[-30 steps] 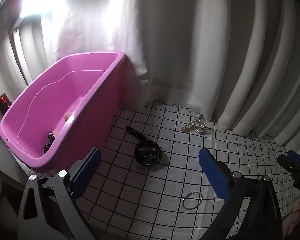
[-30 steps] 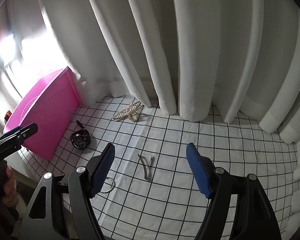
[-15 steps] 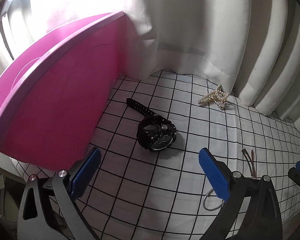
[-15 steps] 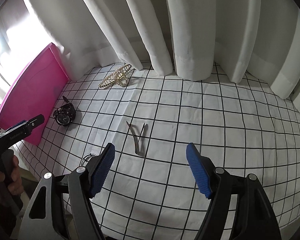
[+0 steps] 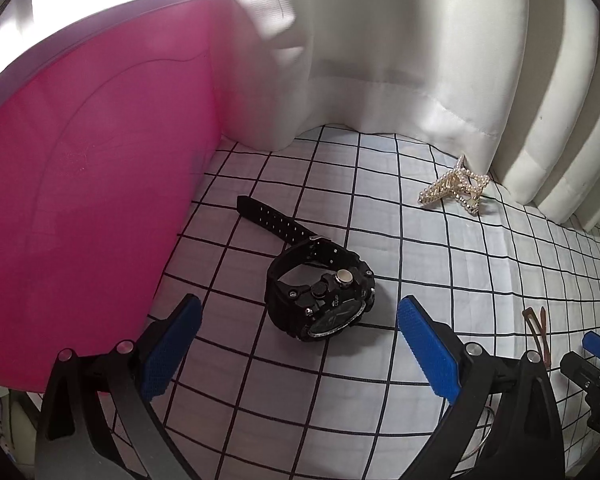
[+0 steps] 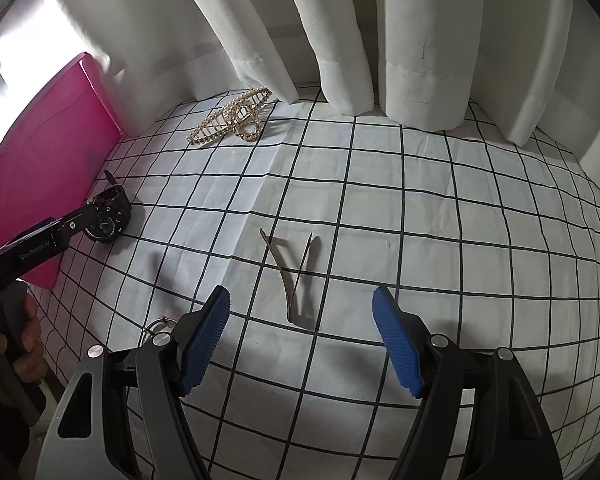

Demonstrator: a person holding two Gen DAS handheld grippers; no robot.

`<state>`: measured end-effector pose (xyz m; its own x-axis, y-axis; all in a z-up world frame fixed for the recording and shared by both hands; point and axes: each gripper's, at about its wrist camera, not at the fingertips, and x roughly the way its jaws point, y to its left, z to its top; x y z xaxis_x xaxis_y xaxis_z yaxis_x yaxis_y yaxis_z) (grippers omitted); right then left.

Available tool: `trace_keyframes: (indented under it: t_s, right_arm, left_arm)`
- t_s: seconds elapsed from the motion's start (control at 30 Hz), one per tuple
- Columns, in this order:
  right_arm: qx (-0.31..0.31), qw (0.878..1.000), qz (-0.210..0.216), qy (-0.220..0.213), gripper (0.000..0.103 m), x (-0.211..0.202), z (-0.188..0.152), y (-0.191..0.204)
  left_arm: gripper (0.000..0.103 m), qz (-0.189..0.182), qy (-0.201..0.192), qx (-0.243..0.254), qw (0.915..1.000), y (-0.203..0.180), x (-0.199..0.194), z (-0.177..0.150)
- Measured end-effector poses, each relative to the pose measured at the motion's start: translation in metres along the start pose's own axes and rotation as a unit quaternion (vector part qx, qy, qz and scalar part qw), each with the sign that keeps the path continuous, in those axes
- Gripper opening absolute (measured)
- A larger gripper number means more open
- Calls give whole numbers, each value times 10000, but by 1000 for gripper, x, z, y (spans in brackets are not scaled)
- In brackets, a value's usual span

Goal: Organize jewelry
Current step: 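Move both tools back toward the black watch and hair pins, then close the left tool on the black watch while the right tool grasps the brown hair pin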

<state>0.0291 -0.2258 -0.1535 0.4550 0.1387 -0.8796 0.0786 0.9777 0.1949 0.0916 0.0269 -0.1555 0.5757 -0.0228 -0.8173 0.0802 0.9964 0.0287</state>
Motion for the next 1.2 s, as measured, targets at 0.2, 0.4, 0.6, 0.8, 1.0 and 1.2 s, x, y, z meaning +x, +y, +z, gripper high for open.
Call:
trace_keyframes:
  t_s: [0.2, 0.4, 0.6, 0.8, 1.0, 1.2]
  right_arm:
    - [30, 9999, -110, 27, 70, 12, -1, 2]
    - [4, 9997, -250, 61, 70, 23, -1, 3]
    - [-49, 9991, -417, 99, 70, 32, 2, 3]
    - [-131, 9986, -501, 76, 70, 37, 4, 7]
    - [-206, 9980, -598, 16, 70, 41, 6, 10]
    - [-305, 9972, -678, -61, 70, 42, 7, 11]
  left_arm:
    - [96, -11, 29, 138, 9999, -6, 14, 1]
    - [96, -44, 4, 79, 10000, -5, 23, 4]
    - [96, -62, 28, 95, 9999, -5, 31, 8]
    - [96, -47, 49, 64, 10000, -4, 41, 11]
    - [96, -5, 100, 45, 9999, -5, 53, 12]
    - [96, 5, 156, 28, 9999, -6, 62, 13]
